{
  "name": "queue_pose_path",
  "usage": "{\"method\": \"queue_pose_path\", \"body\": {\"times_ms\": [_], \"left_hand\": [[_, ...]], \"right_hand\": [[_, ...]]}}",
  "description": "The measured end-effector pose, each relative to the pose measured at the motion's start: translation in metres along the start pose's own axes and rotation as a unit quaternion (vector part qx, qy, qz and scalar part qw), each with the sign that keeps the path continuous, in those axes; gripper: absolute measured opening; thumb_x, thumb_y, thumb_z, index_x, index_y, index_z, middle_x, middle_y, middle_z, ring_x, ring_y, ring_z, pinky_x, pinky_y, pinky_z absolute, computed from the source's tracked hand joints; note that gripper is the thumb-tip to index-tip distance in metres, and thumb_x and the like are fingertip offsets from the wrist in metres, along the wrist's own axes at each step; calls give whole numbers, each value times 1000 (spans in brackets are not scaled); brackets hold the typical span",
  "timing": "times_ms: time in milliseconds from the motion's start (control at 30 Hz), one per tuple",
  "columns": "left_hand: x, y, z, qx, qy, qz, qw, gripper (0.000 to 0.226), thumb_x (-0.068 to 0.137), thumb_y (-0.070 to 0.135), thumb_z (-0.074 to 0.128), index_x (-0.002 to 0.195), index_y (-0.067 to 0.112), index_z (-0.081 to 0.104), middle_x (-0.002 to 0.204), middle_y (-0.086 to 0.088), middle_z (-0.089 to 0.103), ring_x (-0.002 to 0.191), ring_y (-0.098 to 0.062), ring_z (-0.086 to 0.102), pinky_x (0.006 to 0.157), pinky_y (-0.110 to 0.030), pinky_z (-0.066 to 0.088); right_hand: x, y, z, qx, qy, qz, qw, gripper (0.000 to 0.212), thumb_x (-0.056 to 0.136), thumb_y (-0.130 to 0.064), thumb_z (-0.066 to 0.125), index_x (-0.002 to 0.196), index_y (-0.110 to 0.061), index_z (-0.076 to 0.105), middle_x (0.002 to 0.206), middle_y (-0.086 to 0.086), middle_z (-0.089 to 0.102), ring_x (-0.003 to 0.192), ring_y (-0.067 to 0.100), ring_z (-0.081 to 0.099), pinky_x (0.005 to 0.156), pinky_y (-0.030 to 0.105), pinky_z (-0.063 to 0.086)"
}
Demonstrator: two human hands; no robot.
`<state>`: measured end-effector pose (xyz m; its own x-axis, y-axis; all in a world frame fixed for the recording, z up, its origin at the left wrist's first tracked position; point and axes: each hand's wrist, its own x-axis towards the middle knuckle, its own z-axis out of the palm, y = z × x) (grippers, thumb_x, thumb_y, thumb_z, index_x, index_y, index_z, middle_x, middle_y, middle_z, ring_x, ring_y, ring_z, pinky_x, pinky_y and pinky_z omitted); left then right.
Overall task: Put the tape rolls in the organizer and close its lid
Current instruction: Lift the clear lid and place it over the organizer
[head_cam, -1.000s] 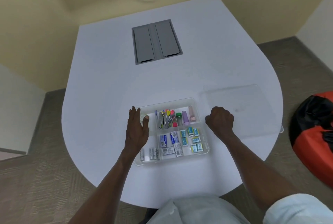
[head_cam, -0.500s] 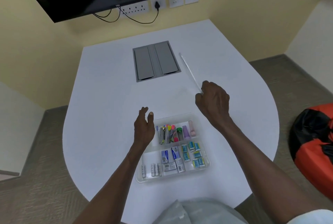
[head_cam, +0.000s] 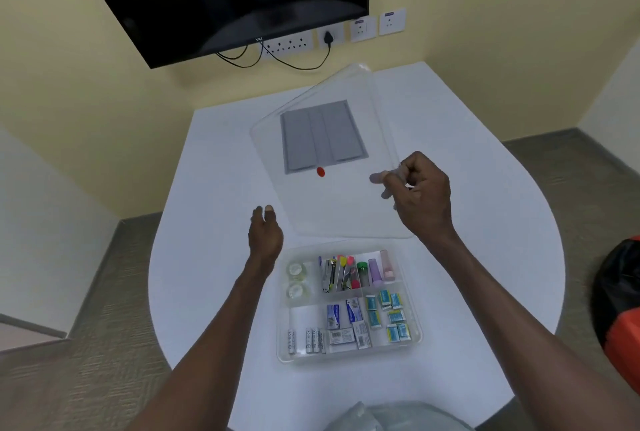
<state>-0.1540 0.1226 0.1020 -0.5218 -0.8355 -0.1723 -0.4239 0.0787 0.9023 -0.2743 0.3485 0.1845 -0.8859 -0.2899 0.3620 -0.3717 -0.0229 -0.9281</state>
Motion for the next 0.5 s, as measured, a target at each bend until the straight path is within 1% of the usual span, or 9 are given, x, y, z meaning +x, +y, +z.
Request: {"method": "queue_pose_path", "body": {"times_ms": [33,67,100,167,200,267,333,433,500], "left_hand": [[0,-3,-4,-24,7,-3,1000,41,109,35,29,133,16,57,137,-2,58,131,-20,51,117,-35,31],[0,-7,-9,-53,10,-5,999,34,109,32,32,114,19,63,116,1,62,112,-17,56,106,-33,36],[-1,-10,-14,-82,5,-10,997,30,108,28,35,109,18,63,109,1,61,104,-16,55,101,-33,38],[-6,-19,-22,-138,-17,-33,990,30,106,22,43,125,12,63,118,-3,64,110,-19,57,101,-35,43],[-9,-24,-25,-165,-19,-42,985,28,105,20,47,125,10,63,117,-6,65,109,-21,59,96,-34,47],[-16,-37,-25,-183,11,-45,982,20,103,21,52,113,11,67,105,-8,65,98,-22,60,84,-32,49],[-24,-54,-24,-167,42,-51,984,17,102,23,57,104,12,69,93,-7,61,89,-21,56,85,-35,53],[-33,-85,-26,-98,67,-60,991,15,101,22,58,94,16,70,81,-7,59,78,-18,55,91,-40,55],[-41,-104,-27,-28,74,-54,995,21,100,19,58,82,14,68,73,-13,62,74,-21,55,86,-39,54]], "right_hand": [[-2,4,-1,31,3,29,999,25,82,-19,60,67,-24,41,74,7,78,53,10,69,40,22,42],[-5,9,-3,51,5,54,997,23,85,-17,60,71,-24,43,74,1,79,50,11,67,39,20,43],[-8,15,-5,63,6,75,995,21,88,-15,60,76,-24,45,75,-2,79,49,12,66,39,19,44],[-16,29,-8,65,6,105,992,16,91,-16,60,85,-23,47,76,-3,79,48,13,63,40,20,45],[-21,38,-8,57,6,117,992,14,91,-16,60,89,-24,48,77,-2,79,48,13,63,40,21,46],[-32,60,-8,6,5,134,991,12,93,-19,60,96,-24,50,76,7,78,47,15,62,45,26,49],[-44,82,-8,-86,-3,145,986,15,93,-25,62,104,-20,53,80,13,76,55,21,67,56,36,54],[-68,116,-14,-213,-16,142,966,20,91,-25,66,104,-11,63,87,6,71,70,27,69,70,34,53],[-85,134,-19,-261,-39,142,954,19,91,-21,66,103,-6,68,89,9,71,76,28,68,74,35,53]]}}
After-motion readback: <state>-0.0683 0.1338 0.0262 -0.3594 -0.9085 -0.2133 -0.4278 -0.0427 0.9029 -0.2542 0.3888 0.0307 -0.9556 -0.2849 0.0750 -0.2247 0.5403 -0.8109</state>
